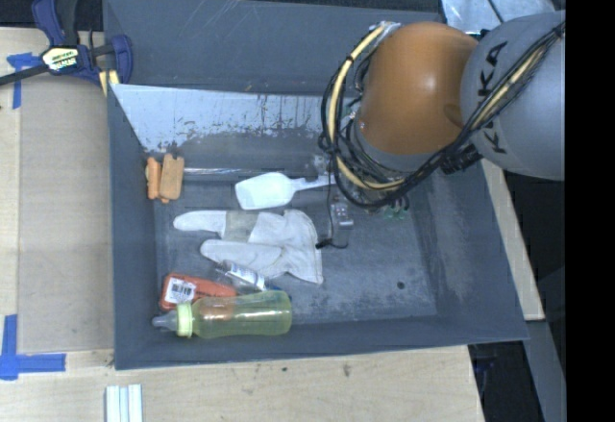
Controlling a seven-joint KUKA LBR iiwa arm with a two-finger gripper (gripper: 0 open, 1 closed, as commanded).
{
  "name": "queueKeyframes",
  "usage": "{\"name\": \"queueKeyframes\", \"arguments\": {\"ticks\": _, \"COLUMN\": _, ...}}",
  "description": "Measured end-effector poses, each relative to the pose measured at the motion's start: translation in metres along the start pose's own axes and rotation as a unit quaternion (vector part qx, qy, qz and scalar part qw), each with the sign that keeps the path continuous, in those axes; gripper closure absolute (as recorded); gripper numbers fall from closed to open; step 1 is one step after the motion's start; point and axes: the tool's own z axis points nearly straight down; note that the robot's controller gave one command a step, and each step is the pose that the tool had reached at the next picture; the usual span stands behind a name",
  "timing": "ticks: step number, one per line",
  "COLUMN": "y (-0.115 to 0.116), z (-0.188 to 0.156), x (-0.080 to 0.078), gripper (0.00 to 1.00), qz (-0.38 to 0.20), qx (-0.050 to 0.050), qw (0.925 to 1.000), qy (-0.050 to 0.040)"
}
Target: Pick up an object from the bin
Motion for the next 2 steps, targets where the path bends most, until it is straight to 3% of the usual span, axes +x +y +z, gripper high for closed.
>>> {"name": "queueKeyframes", "arguments": {"ticks": 1, "y": 0.008, "z": 0.044, "x": -0.043, "gripper": 0.00, "qz": -0.017, "qx": 0.000, "qw": 0.9999, "qy": 0.0039}}
{"name": "queueKeyframes", "arguments": {"ticks": 2, "y": 0.032, "z": 0.093, "x": -0.048, "gripper": 0.00, "qz": -0.029, "qx": 0.000, "qw": 0.9996, "qy": 0.0036}}
